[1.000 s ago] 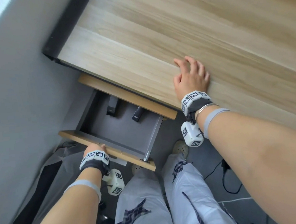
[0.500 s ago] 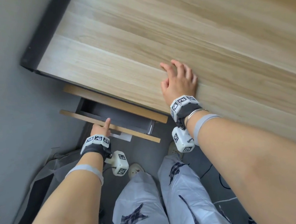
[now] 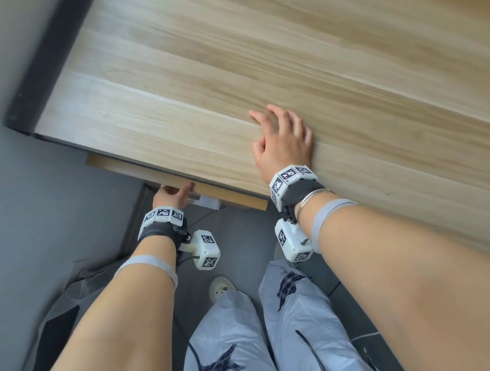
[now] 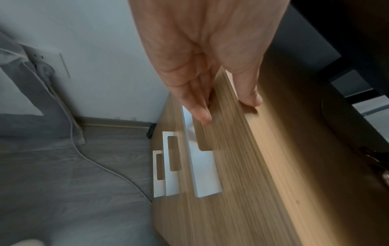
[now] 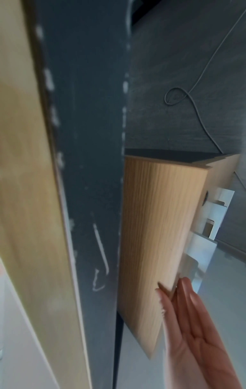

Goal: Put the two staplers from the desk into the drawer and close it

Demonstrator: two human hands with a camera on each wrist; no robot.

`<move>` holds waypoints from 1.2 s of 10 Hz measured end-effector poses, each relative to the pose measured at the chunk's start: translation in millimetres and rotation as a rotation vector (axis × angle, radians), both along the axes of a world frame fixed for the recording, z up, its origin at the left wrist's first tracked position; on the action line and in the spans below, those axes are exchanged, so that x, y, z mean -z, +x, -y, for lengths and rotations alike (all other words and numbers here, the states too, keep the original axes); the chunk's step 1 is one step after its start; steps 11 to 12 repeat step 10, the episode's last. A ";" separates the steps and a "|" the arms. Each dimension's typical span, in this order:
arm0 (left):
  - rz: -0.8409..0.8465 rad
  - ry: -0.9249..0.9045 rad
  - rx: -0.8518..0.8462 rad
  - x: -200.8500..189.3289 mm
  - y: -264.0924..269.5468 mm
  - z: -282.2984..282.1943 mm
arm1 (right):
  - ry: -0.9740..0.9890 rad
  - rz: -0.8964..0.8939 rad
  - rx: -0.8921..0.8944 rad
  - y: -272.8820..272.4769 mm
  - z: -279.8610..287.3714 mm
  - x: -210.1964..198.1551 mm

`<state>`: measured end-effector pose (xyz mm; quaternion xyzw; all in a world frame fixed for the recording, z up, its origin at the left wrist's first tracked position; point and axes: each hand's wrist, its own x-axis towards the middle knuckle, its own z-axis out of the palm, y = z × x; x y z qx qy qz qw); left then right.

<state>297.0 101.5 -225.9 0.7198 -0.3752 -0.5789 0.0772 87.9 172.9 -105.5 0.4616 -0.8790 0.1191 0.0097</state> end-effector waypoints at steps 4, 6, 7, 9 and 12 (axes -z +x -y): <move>0.067 -0.035 0.017 -15.8 -2.5 2.8 | 0.002 0.011 -0.003 1.8 0.5 -0.4; 0.050 -0.016 0.057 -12.4 2.2 5.0 | -0.018 0.003 -0.008 1.9 1.3 -0.6; 0.004 -0.014 0.067 -13.0 4.8 4.6 | -0.020 0.018 -0.013 1.7 1.3 -1.0; -0.107 0.079 0.051 -33.5 8.7 0.9 | -0.011 0.057 -0.013 1.4 0.3 -5.1; -0.053 0.104 0.162 -49.5 11.9 -2.1 | -0.029 0.064 -0.016 2.8 1.9 -8.9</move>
